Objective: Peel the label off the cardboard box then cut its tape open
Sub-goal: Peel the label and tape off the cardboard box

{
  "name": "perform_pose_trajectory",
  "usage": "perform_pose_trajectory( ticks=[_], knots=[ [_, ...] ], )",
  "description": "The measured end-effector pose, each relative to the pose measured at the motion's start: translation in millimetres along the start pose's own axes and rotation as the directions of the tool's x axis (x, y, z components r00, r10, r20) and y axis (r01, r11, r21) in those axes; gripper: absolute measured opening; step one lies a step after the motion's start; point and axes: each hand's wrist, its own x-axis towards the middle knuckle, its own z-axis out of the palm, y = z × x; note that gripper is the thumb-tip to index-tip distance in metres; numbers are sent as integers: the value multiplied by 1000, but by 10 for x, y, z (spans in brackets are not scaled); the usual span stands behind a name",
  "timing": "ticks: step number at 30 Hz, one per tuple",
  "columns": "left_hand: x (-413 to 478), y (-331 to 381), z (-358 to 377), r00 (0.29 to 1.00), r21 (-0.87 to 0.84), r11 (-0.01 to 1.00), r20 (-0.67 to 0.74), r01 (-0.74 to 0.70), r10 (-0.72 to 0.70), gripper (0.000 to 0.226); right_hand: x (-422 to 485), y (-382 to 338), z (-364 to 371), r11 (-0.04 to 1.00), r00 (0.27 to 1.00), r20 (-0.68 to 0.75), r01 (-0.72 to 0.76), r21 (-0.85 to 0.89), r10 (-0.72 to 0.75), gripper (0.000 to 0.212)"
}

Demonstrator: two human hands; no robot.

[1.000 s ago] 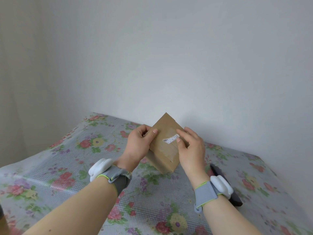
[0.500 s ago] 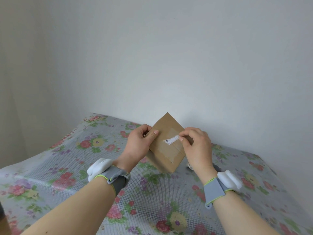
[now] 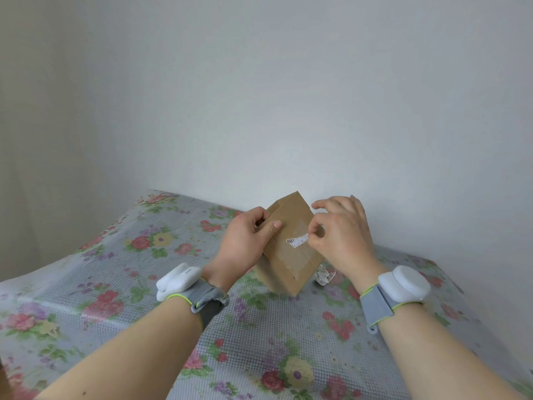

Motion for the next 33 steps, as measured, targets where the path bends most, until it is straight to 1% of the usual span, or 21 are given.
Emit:
perform_pose_trajectory(
  ticks=[2, 5, 7, 8, 9, 10, 11, 12, 14, 16, 17, 20, 23, 26, 31, 32, 33],
  knots=[
    [8, 1, 13, 1000, 23, 1000, -11, 19, -18, 24, -25, 2, 16, 999, 999, -29, -13, 42, 14, 14],
    [5, -11, 11, 997, 61, 997, -67, 52, -48, 22, -83, -18, 50, 985, 997, -44, -54, 165, 62, 12],
    [11, -21, 17, 996, 72, 995, -70, 62, -57, 23, -124, -36, 72, 953, 990, -33, -123, 275, 137, 11],
    [11, -25, 18, 996, 74, 995, -64, 68, -63, 24, -143, -39, 82, 909, 976, -7, -198, 367, 216, 10],
    [15, -27, 14, 995, 69, 995, -63, 77, -73, 23, -156, -40, 71, 830, 951, 39, -288, 477, 308, 11],
    [19, -37, 9, 994, 56, 994, -66, 89, -85, 23, -171, -39, 61, 724, 917, 98, -368, 583, 387, 11],
    [24, -50, -4, 992, 36, 994, -72, 103, -100, 22, -189, -29, 54, 624, 886, 150, -421, 658, 440, 10],
    [28, -62, -16, 991, 13, 993, -76, 114, -113, 23, -212, -12, 61, 573, 874, 175, -436, 693, 454, 10],
    [22, -64, -38, 990, -24, 992, -66, 126, -128, 23, -261, -3, 71, 593, 892, 198, -422, 686, 407, 9],
    [19, -52, -40, 991, -36, 992, -45, 123, -124, 22, -289, -14, 107, 629, 910, 201, -398, 668, 362, 19],
    [18, -36, -33, 992, -28, 993, -35, 116, -117, 21, -283, -28, 120, 638, 914, 183, -385, 667, 362, 20],
    [19, -7, -15, 994, 4, 995, -36, 100, -100, 23, -219, -63, 176, 703, 920, 94, -353, 617, 380, 8],
    [20, -44, -8, 991, 30, 993, -68, 117, -115, 24, -196, -86, 223, 757, 926, 102, -357, 547, 363, 2],
    [27, -93, -25, 987, 58, 989, -99, 135, -129, 26, -209, -92, 253, 735, 928, 160, -364, 572, 336, 4],
    [54, -95, -28, 985, 45, 986, -77, 158, -155, 25, -193, -87, 229, 710, 928, 202, -369, 600, 312, 8],
    [59, -99, -34, 985, 42, 987, -79, 158, -155, 25, -182, -77, 215, 677, 920, 217, -387, 626, 326, 9],
    [59, -108, -47, 984, 37, 986, -84, 160, -156, 27, -172, -57, 188, 619, 907, 226, -410, 670, 356, 9]
  ],
)
